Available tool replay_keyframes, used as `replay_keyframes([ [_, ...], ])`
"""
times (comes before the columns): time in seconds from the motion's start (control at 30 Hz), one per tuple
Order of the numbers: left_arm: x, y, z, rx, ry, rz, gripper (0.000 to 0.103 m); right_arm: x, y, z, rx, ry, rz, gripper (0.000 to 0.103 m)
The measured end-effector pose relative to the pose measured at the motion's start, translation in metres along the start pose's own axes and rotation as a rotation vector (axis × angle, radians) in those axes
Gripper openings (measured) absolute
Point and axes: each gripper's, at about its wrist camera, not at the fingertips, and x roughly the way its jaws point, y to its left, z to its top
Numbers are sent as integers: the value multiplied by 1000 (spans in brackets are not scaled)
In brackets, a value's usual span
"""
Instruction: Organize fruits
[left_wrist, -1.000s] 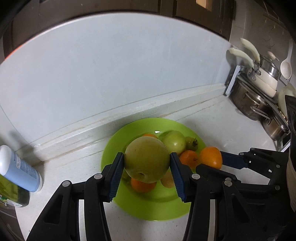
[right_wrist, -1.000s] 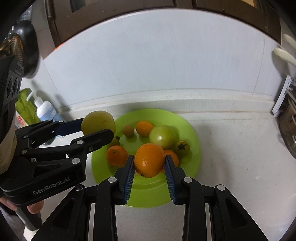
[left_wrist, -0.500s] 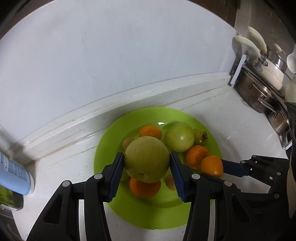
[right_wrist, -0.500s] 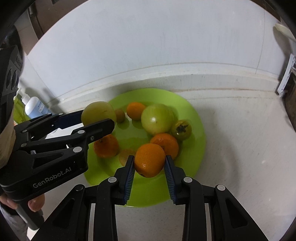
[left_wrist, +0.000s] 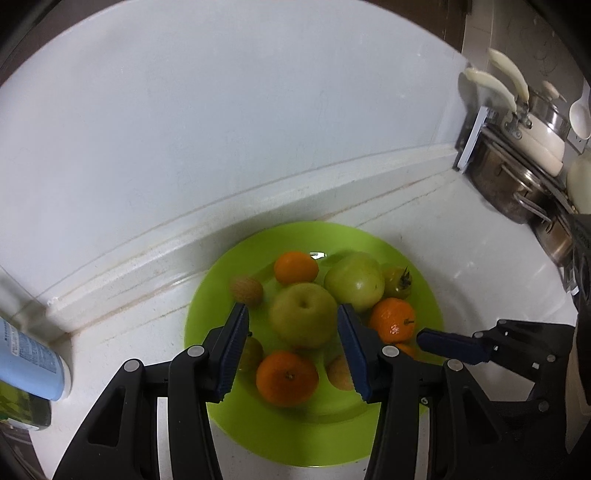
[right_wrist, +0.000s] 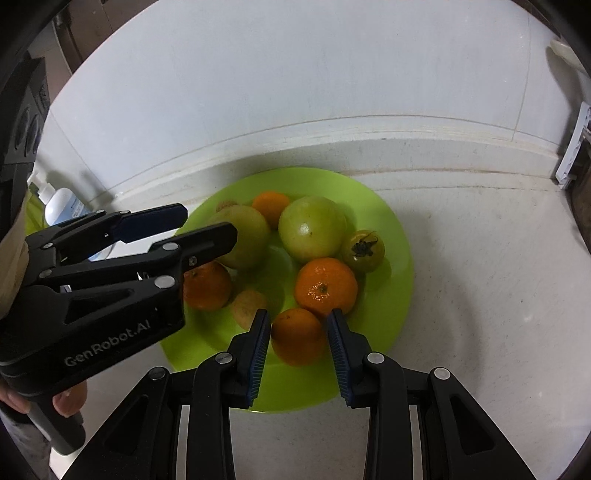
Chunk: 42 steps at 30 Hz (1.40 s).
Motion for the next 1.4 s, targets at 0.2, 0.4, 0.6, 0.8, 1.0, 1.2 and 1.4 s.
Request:
replay_keyframes([
  [0.2,-20,6,-8,-35,-43,35,49,-12,5,-3,-18,-25,-2,34],
  [0.4,-44,9,-28,-73,-66,80,49,-30,7,-7,-23,-72,-19,34],
  [0.6,-79,7,-49,-90,-112,124,51,-59,19,-18,-58,-127,-24,36],
  [0.8,-122,-5,-70,-100,-173,171,65,-98,31,-36,-88,-202,-41,49],
  [1.0,-167,-18,-100,-125,-227,195,75,-141,35,-64,-95,-275,-59,64],
  [1.2,-200,-33,-126,-143,-253,200,89,-179,41,-91,-106,-342,-82,77],
  [1.4,-233,-44,-148,-166,-297,217,98,-213,47,-118,-111,-399,-101,86],
])
